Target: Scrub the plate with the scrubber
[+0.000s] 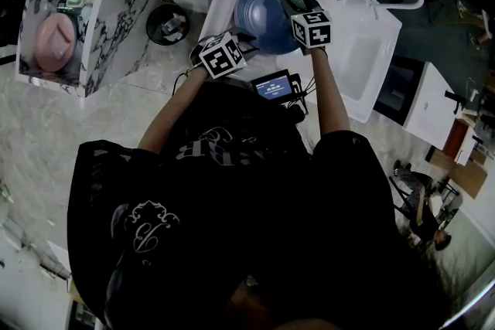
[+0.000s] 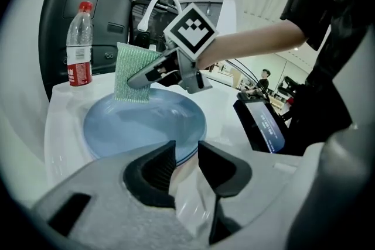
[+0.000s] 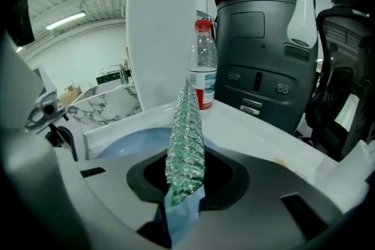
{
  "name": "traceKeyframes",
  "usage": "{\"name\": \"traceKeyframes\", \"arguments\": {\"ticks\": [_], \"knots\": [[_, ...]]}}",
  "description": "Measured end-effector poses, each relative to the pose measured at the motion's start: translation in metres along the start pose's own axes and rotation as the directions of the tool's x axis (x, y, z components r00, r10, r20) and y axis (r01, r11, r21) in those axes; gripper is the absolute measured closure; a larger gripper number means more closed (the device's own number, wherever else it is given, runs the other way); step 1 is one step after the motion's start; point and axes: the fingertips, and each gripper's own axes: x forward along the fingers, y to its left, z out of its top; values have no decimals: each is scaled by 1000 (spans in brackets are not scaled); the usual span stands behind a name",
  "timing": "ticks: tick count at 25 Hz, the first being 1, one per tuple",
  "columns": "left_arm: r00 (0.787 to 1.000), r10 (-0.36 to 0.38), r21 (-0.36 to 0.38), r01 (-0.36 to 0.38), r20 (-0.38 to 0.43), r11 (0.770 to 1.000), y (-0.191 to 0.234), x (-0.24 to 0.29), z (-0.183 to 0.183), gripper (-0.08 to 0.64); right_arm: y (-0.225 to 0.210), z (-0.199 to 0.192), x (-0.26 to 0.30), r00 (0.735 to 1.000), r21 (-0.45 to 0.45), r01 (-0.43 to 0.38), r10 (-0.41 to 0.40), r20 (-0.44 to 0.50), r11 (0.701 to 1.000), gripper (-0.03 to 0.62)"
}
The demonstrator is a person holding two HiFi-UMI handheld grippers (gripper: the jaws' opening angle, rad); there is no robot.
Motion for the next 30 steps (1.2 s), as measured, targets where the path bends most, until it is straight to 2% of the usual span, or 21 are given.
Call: {"name": "traceKeyframes", "arguments": {"ticks": [5,15,22,30], "knots": [[1000,-3,-1,3,-1,1000,0,0,0,440,-40,3,8,997,-58,73,-72,10,996,502],[1000,3,9,-3,-7,1000,0,0,0,440,-31,-20,18,996,-181,17,-33,-82,983,503],[1000,8,-43,-7,27,999,3,-1,1,440,12,-28,3,989,-201,-114,92,-116,973,502],[999,12,-46,-11,32,999,4,-4,4,440,72,-46,-26,965,-150,-244,223,-141,958,502]]}}
